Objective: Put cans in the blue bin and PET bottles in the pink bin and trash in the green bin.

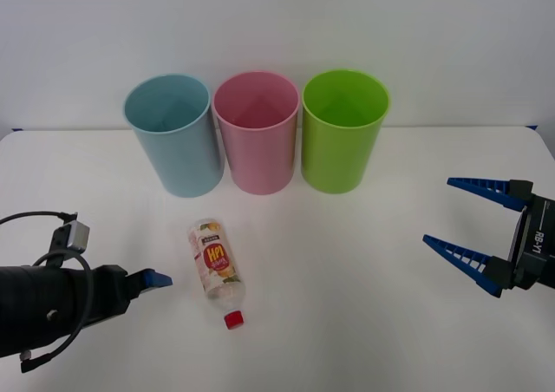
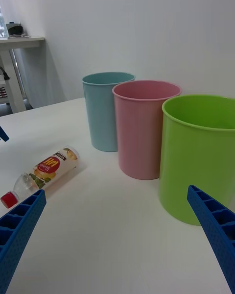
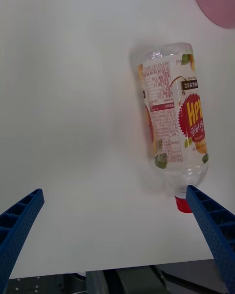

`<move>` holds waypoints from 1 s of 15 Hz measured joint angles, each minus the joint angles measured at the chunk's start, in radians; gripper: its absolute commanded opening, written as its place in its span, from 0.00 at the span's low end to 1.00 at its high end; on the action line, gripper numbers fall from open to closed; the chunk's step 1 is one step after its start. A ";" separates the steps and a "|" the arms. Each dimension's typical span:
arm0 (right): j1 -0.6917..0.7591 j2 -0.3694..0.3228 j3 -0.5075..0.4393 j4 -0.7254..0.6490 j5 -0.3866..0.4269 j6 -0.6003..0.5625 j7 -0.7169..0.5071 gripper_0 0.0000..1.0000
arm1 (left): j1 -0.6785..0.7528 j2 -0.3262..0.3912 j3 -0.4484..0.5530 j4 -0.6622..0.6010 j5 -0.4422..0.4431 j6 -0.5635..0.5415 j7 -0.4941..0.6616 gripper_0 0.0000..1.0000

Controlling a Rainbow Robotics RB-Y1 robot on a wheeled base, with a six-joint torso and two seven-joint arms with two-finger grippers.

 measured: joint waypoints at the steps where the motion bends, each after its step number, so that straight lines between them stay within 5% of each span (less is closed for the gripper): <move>1: 0.000 0.000 0.000 0.000 0.000 0.000 0.000 1.00 | -0.023 0.034 -0.036 0.003 -0.006 0.000 0.053 1.00; 4: 0.000 0.000 0.000 0.000 0.000 0.000 0.000 1.00 | -0.078 0.089 -0.121 0.017 -0.013 0.005 0.160 1.00; 9: 0.000 0.000 0.000 0.000 0.000 0.000 0.000 1.00 | -0.167 0.060 -0.194 0.140 -0.032 0.123 0.170 1.00; 15: 0.000 0.000 0.000 0.000 0.000 0.000 0.000 1.00 | -0.230 0.028 -0.233 0.229 -0.042 0.127 0.227 1.00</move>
